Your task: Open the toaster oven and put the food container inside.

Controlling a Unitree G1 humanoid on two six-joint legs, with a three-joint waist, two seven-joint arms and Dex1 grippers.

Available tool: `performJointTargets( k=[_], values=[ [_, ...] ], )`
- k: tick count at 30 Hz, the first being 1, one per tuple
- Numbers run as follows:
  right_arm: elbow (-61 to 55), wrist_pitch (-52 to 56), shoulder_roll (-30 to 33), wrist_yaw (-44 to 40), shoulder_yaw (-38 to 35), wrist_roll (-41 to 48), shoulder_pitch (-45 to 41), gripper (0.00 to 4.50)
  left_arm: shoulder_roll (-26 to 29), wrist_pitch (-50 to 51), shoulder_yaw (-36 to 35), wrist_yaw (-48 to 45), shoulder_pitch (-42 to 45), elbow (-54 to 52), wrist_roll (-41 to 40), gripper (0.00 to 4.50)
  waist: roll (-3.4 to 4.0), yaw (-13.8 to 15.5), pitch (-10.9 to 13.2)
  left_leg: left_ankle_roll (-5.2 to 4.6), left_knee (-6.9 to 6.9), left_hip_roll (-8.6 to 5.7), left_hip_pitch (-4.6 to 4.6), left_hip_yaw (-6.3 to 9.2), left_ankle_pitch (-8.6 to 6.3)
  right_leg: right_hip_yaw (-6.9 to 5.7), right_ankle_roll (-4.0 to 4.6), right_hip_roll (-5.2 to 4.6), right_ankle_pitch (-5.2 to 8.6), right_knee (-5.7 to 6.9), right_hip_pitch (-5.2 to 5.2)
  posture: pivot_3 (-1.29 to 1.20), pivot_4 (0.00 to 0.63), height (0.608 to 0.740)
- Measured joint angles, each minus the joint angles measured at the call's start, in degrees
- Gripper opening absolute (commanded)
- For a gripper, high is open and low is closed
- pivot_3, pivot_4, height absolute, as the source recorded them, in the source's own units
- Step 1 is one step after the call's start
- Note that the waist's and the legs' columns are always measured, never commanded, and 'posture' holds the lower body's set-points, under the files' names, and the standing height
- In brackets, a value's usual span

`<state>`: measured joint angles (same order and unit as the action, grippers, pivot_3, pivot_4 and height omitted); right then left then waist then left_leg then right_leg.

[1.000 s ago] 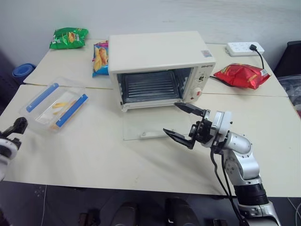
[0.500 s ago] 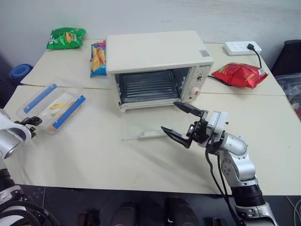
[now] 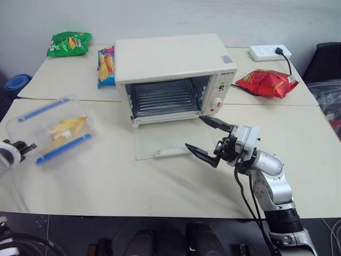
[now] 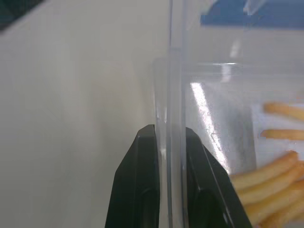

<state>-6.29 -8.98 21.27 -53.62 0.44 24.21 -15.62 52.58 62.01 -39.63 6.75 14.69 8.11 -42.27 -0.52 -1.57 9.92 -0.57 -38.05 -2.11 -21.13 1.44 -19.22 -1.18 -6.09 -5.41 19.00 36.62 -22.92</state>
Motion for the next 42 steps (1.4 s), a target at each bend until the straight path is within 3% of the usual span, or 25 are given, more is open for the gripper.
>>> performJointTargets(
  k=[5,9,16,22,31,32,37,39,42],
  values=[
    [-2.6,1.7,3.1,1.0,-1.8,0.0,5.0,4.5,3.7,6.2,-2.7,-9.9,-3.2,-6.0,-2.4,0.16,-0.02,1.0,0.0,-0.04,-0.02,-0.04,-0.06,0.06,-0.02,0.03,0.0,-0.08,0.0,-0.12,0.08,0.0,0.15,0.74],
    [-3.4,2.1,6.6,0.9,-4.7,0.1,8.2,4.5,2.6,16.3,-3.8,-11.8,-2.6,-16.5,-7.9,0.16,-0.02,1.5,0.0,-0.07,-0.03,-0.04,-0.03,0.08,-0.03,0.06,0.0,-0.08,0.0,-0.13,0.14,0.0,0.15,0.74],
    [-3.5,1.3,8.8,1.0,-9.8,0.2,14.6,4.5,-15.0,30.7,4.1,-5.3,9.0,-33.4,-13.9,0.16,-0.01,1.6,0.1,-0.04,-0.14,-0.07,-0.01,0.13,0.0,0.06,-0.01,0.01,0.0,-0.07,0.21,0.0,0.15,0.74],
    [-5.8,1.2,8.4,2.3,-10.3,0.2,17.4,4.5,-24.0,31.0,10.8,1.1,17.6,-34.7,-11.0,0.16,-0.02,1.4,0.0,0.03,-0.13,-0.08,0.04,0.11,0.04,0.13,-0.01,0.09,-0.01,0.03,0.14,0.0,0.15,0.74],
    [-8.0,-0.3,6.4,4.8,-10.1,-0.1,20.7,4.5,-32.2,28.4,18.0,4.4,21.5,-32.6,-1.9,0.16,-0.02,1.7,0.0,0.04,-0.16,-0.12,0.05,0.12,0.05,0.12,-0.02,0.08,-0.01,-0.08,0.16,0.0,0.15,0.74],
    [-8.0,-0.8,6.0,5.1,-10.1,-0.1,21.0,4.5,-33.0,27.5,18.5,4.4,21.8,-32.2,-0.9,0.87,-0.02,1.7,0.0,0.05,-0.17,-0.12,0.05,0.12,0.05,0.12,-0.02,0.08,-0.01,-0.08,0.16,0.0,0.15,0.74],
    [-8.6,-2.1,4.8,5.7,-9.8,-0.1,23.2,4.5,-38.0,21.9,18.4,3.6,22.8,-31.6,2.4,2.24,-0.02,2.1,0.0,0.04,-0.22,-0.14,0.06,0.12,0.05,0.12,-0.02,0.07,-0.01,-0.1,0.19,0.0,0.15,0.74],
    [-9.3,-2.3,4.8,5.7,-9.8,-0.1,23.9,4.5,-37.4,21.6,18.2,1.7,22.6,-30.9,2.3,2.8,-0.02,2.2,0.0,0.05,-0.22,-0.13,0.06,0.12,0.05,0.11,-0.02,0.09,-0.01,-0.1,0.19,0.0,0.15,0.74],
    [-9.5,-2.2,4.9,5.7,-9.9,0.2,24.3,4.5,-32.8,21.9,16.8,-4.1,22.4,-29.5,0.9,2.8,-0.02,1.5,0.0,0.09,-0.16,-0.09,0.06,0.12,0.07,0.12,-0.02,0.12,0.0,-0.06,0.14,0.0,0.15,0.74]
  ],
)
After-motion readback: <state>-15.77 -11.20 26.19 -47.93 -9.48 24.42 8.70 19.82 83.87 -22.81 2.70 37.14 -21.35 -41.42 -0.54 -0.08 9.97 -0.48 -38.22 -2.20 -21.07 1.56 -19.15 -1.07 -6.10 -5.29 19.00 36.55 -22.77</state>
